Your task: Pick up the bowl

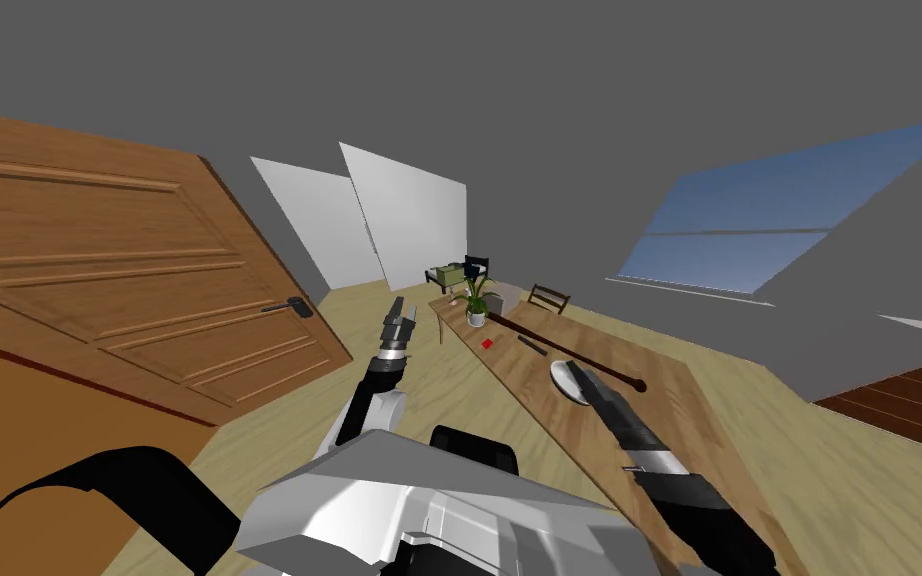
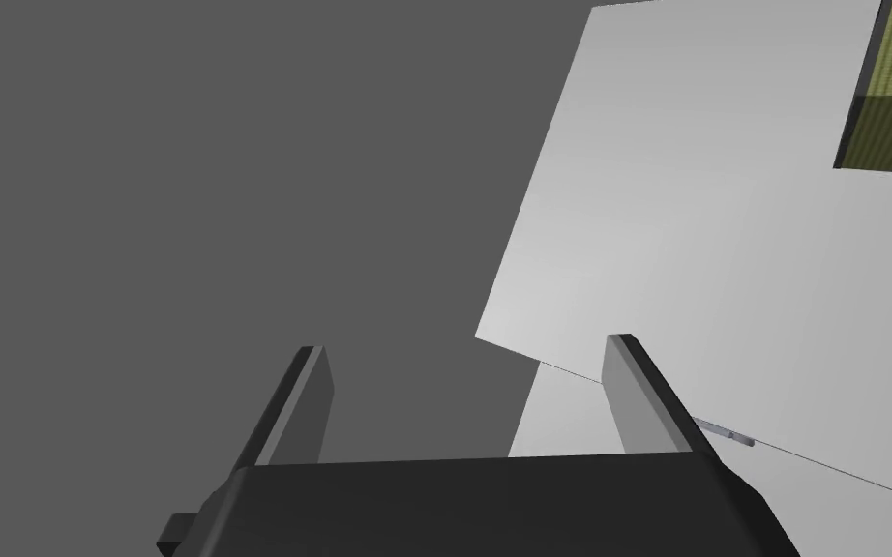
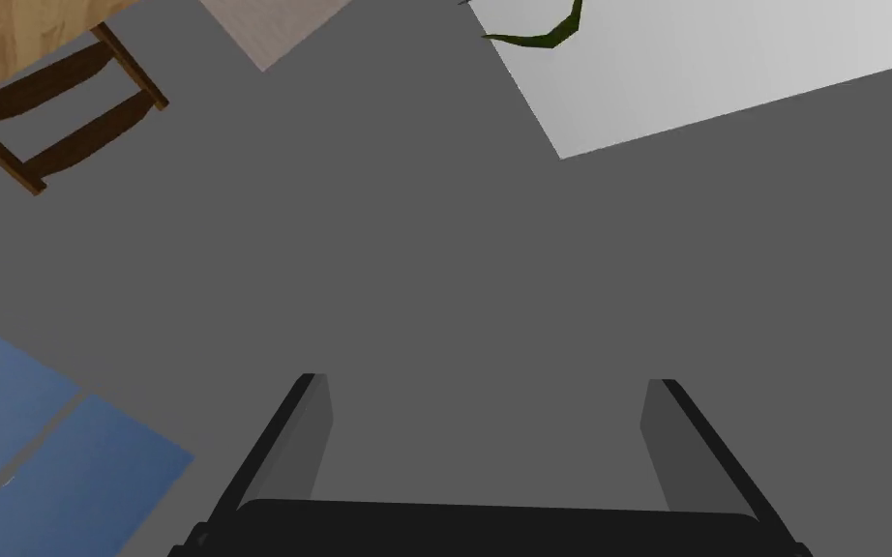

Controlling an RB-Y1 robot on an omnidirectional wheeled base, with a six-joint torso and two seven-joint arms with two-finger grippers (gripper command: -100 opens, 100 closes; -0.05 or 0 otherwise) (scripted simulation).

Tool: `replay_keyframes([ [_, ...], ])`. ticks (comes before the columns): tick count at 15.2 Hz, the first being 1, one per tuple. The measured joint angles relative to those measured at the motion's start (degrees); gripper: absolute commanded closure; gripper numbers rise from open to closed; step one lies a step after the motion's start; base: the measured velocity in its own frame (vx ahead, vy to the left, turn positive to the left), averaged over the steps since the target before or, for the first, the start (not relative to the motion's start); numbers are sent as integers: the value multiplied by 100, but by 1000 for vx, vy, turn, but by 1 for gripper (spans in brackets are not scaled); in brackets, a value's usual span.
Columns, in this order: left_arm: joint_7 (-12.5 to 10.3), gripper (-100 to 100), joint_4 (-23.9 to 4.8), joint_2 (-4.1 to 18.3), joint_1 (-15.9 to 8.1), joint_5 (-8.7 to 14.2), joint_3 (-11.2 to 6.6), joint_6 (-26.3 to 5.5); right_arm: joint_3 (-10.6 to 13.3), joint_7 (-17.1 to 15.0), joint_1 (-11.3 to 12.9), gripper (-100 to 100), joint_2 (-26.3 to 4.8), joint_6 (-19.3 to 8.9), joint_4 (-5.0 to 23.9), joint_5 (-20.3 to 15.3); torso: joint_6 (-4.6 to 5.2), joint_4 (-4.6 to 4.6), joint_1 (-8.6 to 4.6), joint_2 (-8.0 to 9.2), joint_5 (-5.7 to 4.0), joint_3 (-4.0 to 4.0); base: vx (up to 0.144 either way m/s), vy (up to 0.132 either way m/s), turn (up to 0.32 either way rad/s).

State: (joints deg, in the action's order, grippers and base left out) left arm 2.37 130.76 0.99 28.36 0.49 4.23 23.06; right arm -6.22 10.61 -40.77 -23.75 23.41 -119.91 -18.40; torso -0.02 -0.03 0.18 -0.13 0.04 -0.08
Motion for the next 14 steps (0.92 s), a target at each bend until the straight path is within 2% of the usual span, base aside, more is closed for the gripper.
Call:
replay_keyframes([
  [3,0,0,0,0,0,0,0,0,-39,101,-189,-100,-216,34,420,-368,-1,-1,-2,-2,0,-1,42,35,212],
  [6,0,0,0,0,0,0,0,0,-130,88,-389,-100,-546,-66,630,-662,-1,-1,-2,-3,0,-2,46,36,260],
  [11,0,0,0,0,0,0,0,0,-263,151,-706,-100,-1006,-72,1267,-1197,-1,-1,-6,-4,-1,-2,48,26,233],
  [14,0,0,0,0,0,0,0,0,-295,203,-956,-100,-1223,-113,1495,-1538,0,-1,-5,-7,0,-4,59,21,272],
])
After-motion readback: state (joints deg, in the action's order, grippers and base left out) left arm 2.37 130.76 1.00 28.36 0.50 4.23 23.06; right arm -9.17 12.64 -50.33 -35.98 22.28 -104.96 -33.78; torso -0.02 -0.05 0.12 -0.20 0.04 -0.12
